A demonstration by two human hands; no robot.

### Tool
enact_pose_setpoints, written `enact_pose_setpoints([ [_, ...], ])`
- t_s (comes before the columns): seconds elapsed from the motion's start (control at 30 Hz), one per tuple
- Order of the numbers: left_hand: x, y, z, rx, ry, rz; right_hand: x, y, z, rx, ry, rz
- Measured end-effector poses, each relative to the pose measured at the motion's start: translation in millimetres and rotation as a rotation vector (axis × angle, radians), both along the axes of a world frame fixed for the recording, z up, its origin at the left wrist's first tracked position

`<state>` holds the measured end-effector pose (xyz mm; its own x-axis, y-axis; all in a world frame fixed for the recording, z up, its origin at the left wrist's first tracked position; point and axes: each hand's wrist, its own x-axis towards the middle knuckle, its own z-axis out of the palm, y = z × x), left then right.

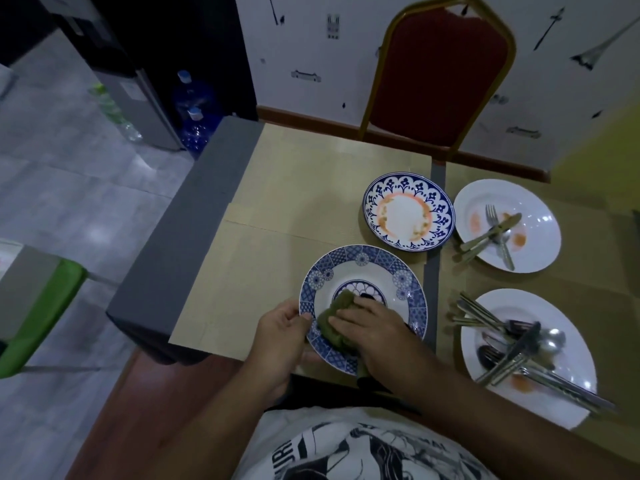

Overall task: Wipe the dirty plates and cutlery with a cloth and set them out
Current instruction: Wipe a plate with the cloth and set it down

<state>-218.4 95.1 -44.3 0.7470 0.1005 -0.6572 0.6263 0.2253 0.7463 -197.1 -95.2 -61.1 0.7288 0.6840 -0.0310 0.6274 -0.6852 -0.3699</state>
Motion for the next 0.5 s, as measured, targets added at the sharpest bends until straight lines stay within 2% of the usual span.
enact_pose_setpoints([
  [0.1, 2, 0, 2, -0.012, -0.017, -0.029, 15, 7, 5, 0.014, 0.009, -0.107],
  [0.23, 5, 2, 3, 0.019, -0.041, 0.002, 49, -1, 18, -0.09, 0.006, -0.316],
  [0.37, 12, 5, 1, 0.031, -0.003, 0.055, 25, -15, 16, -0.085, 0.068, -0.296],
  [0.5, 18, -1, 0, 0.037, 0.009, 0.02, 3, 10, 1, 0.069, 0.097, -0.286],
])
